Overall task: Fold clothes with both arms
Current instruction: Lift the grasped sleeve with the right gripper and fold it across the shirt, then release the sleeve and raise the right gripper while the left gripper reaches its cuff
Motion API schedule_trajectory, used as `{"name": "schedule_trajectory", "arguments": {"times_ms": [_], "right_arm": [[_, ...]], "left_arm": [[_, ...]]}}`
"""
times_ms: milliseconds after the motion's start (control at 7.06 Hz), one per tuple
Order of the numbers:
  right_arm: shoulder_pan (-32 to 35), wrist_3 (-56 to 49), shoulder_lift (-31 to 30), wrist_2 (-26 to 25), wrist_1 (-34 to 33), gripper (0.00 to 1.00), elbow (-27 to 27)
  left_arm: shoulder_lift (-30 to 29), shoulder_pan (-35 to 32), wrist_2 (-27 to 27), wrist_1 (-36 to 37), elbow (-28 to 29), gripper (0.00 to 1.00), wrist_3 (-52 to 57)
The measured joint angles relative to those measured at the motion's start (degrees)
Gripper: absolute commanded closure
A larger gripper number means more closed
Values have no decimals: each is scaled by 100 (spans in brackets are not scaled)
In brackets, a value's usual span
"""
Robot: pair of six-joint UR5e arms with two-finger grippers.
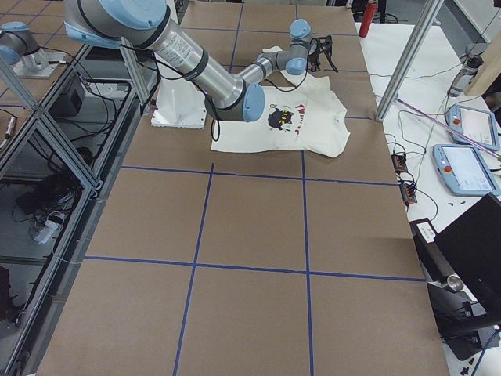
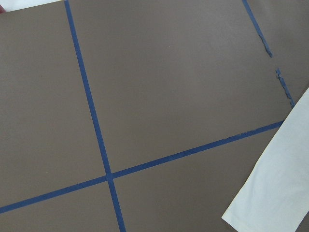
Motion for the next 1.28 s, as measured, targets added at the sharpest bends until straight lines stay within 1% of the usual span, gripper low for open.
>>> {"name": "schedule_trajectory", "arguments": {"times_ms": [283,425,567,708,850,992,1133,1275], "right_arm": [[-33,143,84,-91,272,0,-86],[-46,240,43,-89,199,0,-89],[-35,266,-45,-19,-56,0,-8],[35,235,-167,191,-520,0,251],[176,167,-301,518,-1217,0,652],[382,-39,-442,913,-2166,0,1143],[646,-473,-673,1322,-3170,0,1727],[900,-1021,-1050,1609,-4018,0,2394]], "left_arm": [[-8,12,9,-5,78,0,5],[-26,40,25,-12,102,0,-97],[-60,164,69,-165,98,0,-534],[-61,467,268,-621,84,0,-1408],[-3,850,581,-1197,67,0,-2390],[180,1273,927,-1830,5,0,-3332],[510,1787,1399,-2376,-220,0,-4239],[832,2383,1914,-2659,-563,0,-5180]]}}
